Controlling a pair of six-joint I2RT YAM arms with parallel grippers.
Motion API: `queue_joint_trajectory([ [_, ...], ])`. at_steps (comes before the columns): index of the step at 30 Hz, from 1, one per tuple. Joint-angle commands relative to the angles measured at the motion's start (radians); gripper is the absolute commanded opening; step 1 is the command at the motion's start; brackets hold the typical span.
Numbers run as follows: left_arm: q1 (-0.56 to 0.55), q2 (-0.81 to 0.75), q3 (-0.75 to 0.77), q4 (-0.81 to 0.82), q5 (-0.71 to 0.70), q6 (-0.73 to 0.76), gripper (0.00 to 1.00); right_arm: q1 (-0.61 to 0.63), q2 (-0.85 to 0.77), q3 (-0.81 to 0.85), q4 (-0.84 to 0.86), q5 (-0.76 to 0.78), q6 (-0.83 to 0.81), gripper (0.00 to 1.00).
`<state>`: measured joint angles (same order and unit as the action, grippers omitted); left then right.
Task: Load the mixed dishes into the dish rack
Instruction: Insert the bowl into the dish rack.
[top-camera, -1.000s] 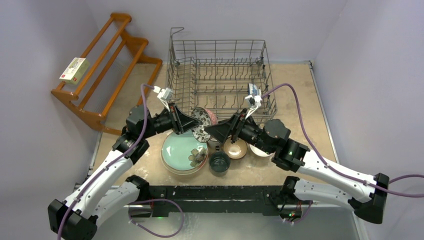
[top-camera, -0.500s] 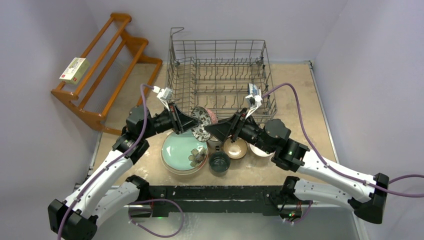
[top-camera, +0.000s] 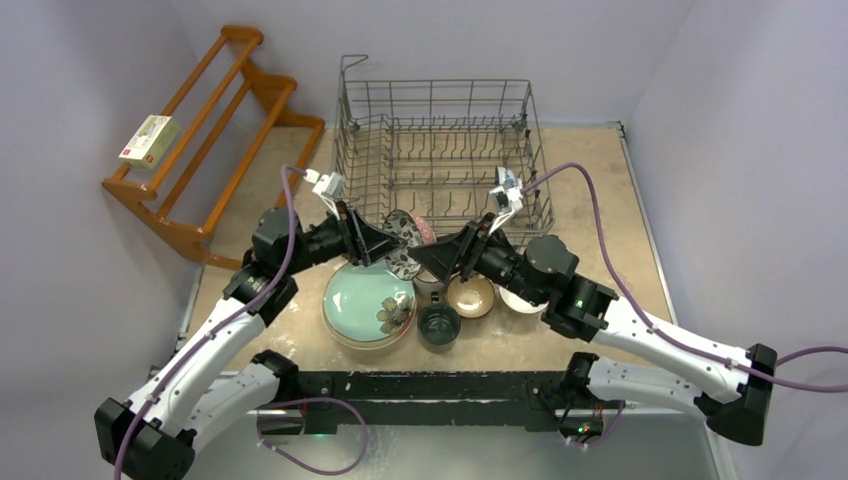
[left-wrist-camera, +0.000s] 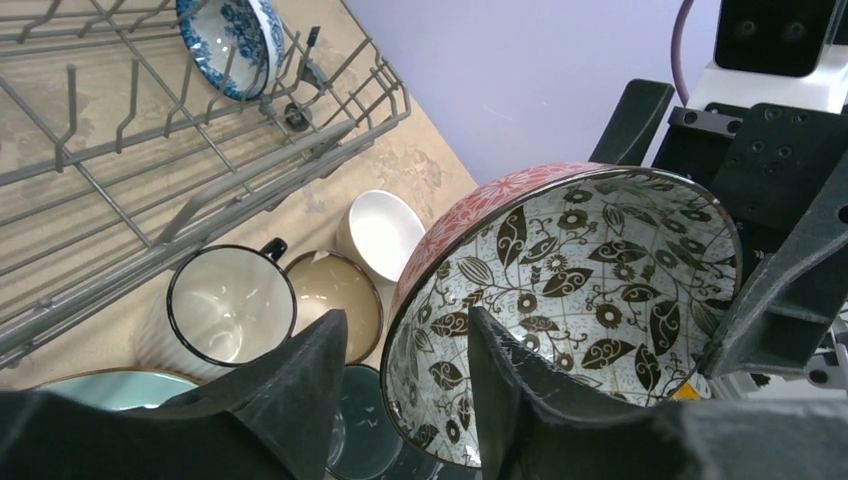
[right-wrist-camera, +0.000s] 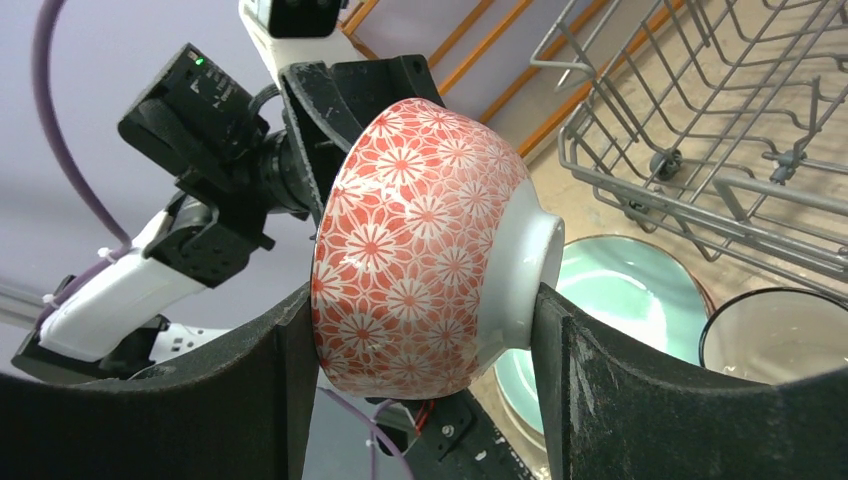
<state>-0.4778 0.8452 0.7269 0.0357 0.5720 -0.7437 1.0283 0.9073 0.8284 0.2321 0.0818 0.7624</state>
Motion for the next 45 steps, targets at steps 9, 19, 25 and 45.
queue_joint_trajectory([
  [9,0.006,0.010,0.266,-0.283,-0.214,0.216,0.61,0.000,0.056,0.179,-0.025,0.218,-0.144,0.00],
  [19,0.006,0.008,0.280,-0.386,-0.396,0.271,0.82,-0.010,0.154,0.294,-0.059,0.493,-0.398,0.00],
  [25,0.005,-0.004,0.203,-0.361,-0.464,0.298,0.86,-0.110,0.238,0.356,-0.097,0.501,-0.503,0.00],
  [45,0.004,-0.048,0.112,-0.370,-0.498,0.389,0.86,-0.385,0.481,0.424,-0.117,0.311,-0.740,0.00],
])
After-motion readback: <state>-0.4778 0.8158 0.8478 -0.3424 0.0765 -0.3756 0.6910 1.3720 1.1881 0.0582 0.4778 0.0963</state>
